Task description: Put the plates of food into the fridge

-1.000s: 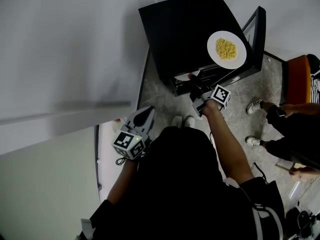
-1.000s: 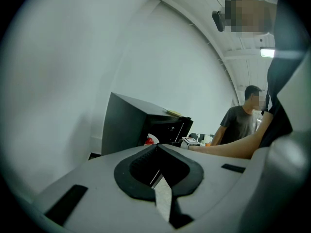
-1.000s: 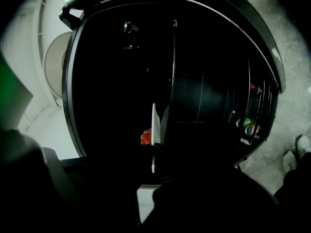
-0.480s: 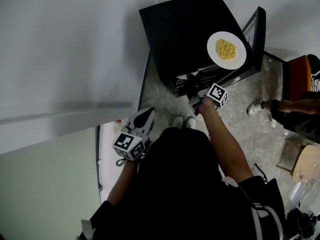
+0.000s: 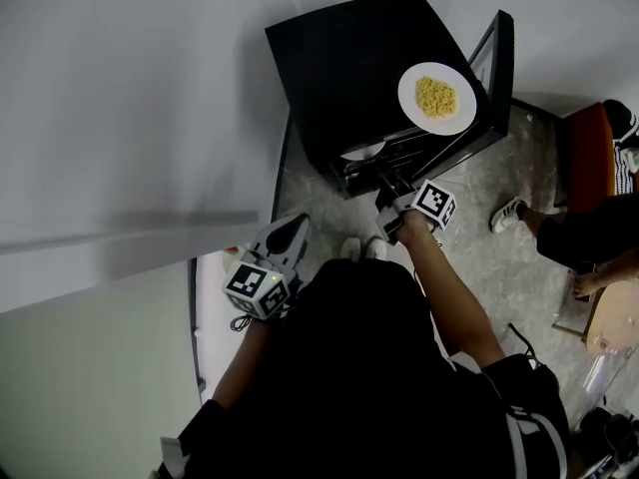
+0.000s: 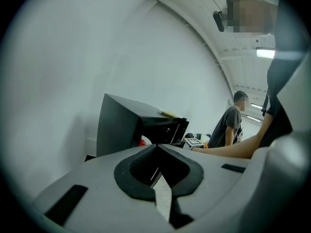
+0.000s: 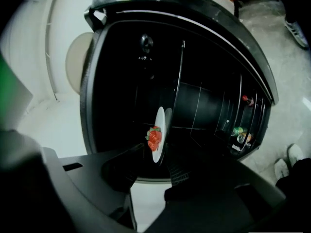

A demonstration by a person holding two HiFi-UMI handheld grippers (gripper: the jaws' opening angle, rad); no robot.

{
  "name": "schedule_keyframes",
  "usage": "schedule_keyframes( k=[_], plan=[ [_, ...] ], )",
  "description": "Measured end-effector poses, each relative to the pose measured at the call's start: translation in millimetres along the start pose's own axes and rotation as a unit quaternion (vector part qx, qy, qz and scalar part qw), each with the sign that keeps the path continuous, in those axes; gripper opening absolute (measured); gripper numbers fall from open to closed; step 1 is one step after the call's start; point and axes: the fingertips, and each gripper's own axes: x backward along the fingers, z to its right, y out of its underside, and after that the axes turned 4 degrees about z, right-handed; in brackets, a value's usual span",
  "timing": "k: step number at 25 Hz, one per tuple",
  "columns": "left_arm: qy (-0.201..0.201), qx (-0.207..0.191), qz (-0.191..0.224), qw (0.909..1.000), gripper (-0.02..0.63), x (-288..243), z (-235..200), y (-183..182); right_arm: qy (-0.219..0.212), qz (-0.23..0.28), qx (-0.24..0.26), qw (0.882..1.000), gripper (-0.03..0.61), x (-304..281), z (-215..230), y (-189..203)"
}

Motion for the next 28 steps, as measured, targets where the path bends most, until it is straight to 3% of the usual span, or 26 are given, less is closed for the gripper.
schedule_keyframes(
  k=[9,15,19,28],
  plan=[
    [0.015,-0.017,0.003,0.9997,0.021,-8.1,11.9,-1.8,-0.03,0.013,-0.028,0.999,0.127,35.5,-19.9,-2.8],
    [0.036,-0.007,0.018,0.9992,0.021,-13.5,22.3,-5.5,-0.047,0.027,-0.028,0.998,0.127,54.6,-33.7,-12.4],
    [0.049,-0.026,0.008,0.9984,0.021,-18.9,30.3,-1.4,-0.052,0.032,-0.017,0.998,0.127,64.0,-45.4,-20.5],
    [0.067,-0.025,0.005,0.9974,0.021,-29.0,37.9,0.8,-0.086,0.081,-0.01,0.993,0.127,80.9,-87.4,-65.3]
  ],
)
